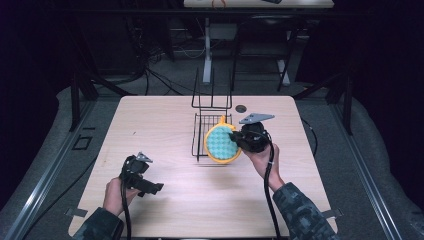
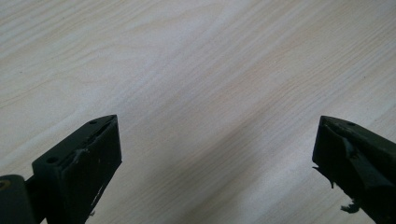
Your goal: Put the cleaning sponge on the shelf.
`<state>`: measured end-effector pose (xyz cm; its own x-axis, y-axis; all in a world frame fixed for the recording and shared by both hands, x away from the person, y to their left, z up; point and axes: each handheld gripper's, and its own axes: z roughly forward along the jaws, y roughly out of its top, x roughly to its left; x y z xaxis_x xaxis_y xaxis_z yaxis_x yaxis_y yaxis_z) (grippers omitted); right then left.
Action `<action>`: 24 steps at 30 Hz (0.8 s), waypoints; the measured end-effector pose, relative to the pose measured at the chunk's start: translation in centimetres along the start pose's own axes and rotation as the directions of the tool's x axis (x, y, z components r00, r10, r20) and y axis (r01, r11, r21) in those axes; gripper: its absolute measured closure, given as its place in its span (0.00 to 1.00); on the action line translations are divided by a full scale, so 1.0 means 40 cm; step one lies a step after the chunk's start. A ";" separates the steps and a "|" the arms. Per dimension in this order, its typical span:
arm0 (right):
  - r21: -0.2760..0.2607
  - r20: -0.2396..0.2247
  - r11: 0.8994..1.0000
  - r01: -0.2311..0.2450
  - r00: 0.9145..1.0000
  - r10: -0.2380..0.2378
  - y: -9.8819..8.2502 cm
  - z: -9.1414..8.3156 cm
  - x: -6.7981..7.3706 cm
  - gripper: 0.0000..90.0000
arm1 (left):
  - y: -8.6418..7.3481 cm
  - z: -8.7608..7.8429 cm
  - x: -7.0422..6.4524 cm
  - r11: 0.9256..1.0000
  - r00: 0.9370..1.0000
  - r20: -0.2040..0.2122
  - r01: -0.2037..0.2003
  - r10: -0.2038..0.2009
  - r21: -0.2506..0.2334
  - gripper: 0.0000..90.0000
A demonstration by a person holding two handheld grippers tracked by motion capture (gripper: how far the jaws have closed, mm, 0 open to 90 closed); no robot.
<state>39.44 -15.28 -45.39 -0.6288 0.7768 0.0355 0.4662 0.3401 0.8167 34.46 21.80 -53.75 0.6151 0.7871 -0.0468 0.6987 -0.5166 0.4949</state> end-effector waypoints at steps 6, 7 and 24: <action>-0.010 0.015 1.000 0.004 1.000 -0.004 0.010 0.014 -0.001 0.93 | 0.000 0.000 0.000 1.000 1.000 0.002 0.001 -0.001 -0.003 0.01; -0.010 0.015 1.000 0.004 1.000 -0.004 0.010 0.014 -0.001 0.93 | 0.000 0.000 0.000 1.000 1.000 0.002 0.001 -0.001 -0.003 0.01; -0.025 0.056 1.000 -0.012 0.998 0.014 0.015 0.078 -0.009 0.93 | 0.000 -0.001 0.000 1.000 1.000 0.003 0.001 -0.001 -0.005 0.01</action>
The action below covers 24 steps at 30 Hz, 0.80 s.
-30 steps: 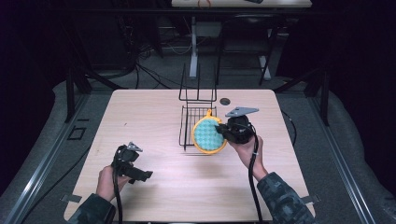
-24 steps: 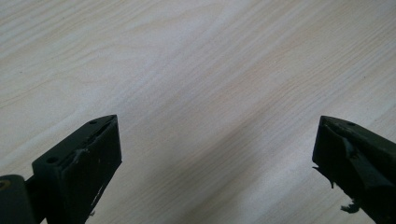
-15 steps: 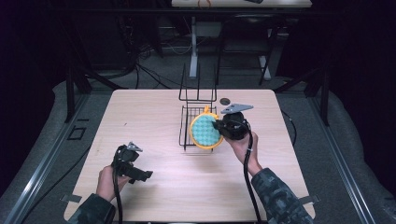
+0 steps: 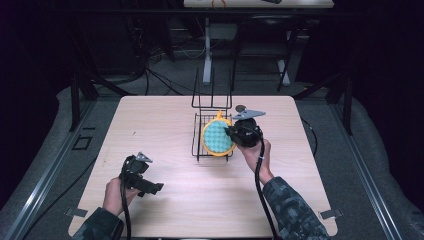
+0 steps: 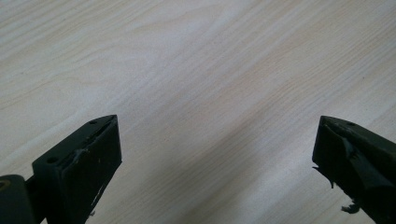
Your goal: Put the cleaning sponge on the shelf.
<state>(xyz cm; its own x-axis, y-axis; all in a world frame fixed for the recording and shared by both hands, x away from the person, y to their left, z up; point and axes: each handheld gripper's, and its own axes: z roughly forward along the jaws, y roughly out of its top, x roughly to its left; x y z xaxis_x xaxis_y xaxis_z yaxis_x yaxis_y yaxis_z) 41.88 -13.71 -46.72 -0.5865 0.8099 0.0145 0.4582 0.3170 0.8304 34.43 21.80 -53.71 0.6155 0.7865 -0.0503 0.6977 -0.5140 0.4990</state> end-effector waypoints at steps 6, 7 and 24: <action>0.004 0.009 1.000 -0.009 1.000 0.009 -0.002 0.019 -0.005 0.93 | 0.000 0.000 -0.001 1.000 1.000 -0.002 -0.001 0.001 0.002 0.01; 0.004 0.009 1.000 -0.009 1.000 0.009 -0.002 0.019 -0.005 0.93 | 0.000 0.000 -0.001 1.000 1.000 -0.002 -0.001 0.001 0.002 0.01; 0.019 0.029 0.999 -0.026 0.999 0.025 -0.013 0.073 -0.008 0.93 | 0.000 0.000 0.000 1.000 1.000 0.000 -0.004 0.004 0.005 0.01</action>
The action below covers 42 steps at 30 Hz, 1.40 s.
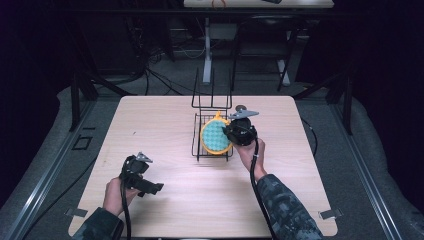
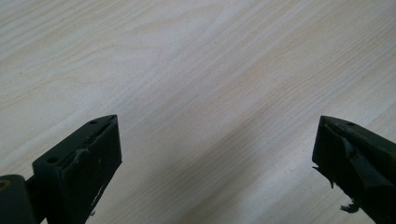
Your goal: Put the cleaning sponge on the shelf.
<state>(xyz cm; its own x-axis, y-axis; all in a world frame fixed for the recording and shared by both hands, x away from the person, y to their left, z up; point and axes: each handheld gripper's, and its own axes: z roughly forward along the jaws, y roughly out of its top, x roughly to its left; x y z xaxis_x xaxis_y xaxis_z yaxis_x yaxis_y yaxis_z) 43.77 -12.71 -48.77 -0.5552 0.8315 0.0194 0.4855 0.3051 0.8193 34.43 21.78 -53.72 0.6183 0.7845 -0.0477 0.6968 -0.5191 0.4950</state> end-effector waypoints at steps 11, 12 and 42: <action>0.002 0.009 1.000 -0.011 1.000 0.011 -0.009 0.039 -0.001 0.93 | 0.000 0.001 -0.001 1.000 1.000 -0.001 0.002 -0.002 0.005 0.02; 0.004 0.008 1.000 -0.013 1.000 0.013 -0.009 0.044 -0.001 0.93 | 0.000 0.002 -0.001 1.000 1.000 -0.006 -0.001 0.001 0.004 0.02; 0.033 0.005 0.997 -0.074 0.997 0.074 -0.037 0.119 -0.018 0.86 | -0.001 0.001 -0.001 1.000 1.000 -0.002 -0.003 0.003 0.005 0.02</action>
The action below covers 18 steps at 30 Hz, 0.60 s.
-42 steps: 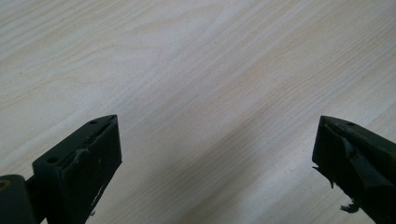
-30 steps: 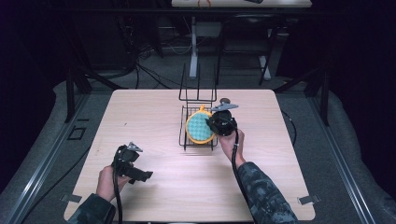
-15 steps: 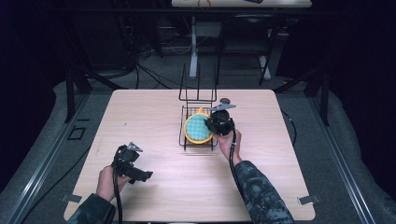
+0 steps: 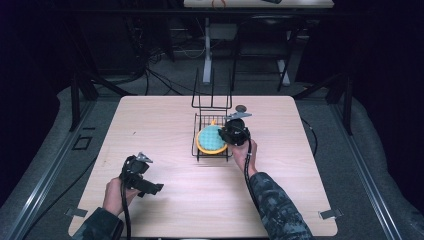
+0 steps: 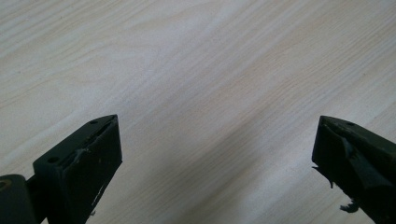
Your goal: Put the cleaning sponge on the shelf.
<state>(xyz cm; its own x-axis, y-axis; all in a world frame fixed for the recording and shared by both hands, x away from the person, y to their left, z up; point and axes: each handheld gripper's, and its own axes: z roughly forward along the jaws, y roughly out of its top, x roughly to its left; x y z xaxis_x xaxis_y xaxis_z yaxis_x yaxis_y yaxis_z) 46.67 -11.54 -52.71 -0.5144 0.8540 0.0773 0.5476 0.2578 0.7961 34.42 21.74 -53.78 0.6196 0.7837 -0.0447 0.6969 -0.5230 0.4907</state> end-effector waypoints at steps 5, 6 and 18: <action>-0.006 -0.003 1.000 -0.015 1.000 0.015 -0.002 0.004 -0.004 0.81 | 0.000 -0.001 0.000 1.000 1.000 0.000 0.000 0.000 0.001 0.02; -0.008 -0.005 1.000 -0.017 1.000 0.017 -0.001 0.003 -0.004 0.79 | 0.000 0.000 0.000 1.000 1.000 0.000 0.001 -0.001 0.001 0.02; -0.010 -0.080 1.000 -0.015 0.997 0.015 0.004 -0.059 0.000 0.46 | 0.003 0.006 -0.001 1.000 1.000 -0.005 -0.008 0.008 0.007 0.02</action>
<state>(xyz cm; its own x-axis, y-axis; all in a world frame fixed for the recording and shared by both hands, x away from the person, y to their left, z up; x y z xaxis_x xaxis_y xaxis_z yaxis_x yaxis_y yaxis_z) 45.22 -12.57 -51.16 -0.5576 0.8188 0.1367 0.5488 0.2401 0.8007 34.56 21.57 -53.92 0.6230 0.7814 -0.0366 0.6947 -0.5312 0.4849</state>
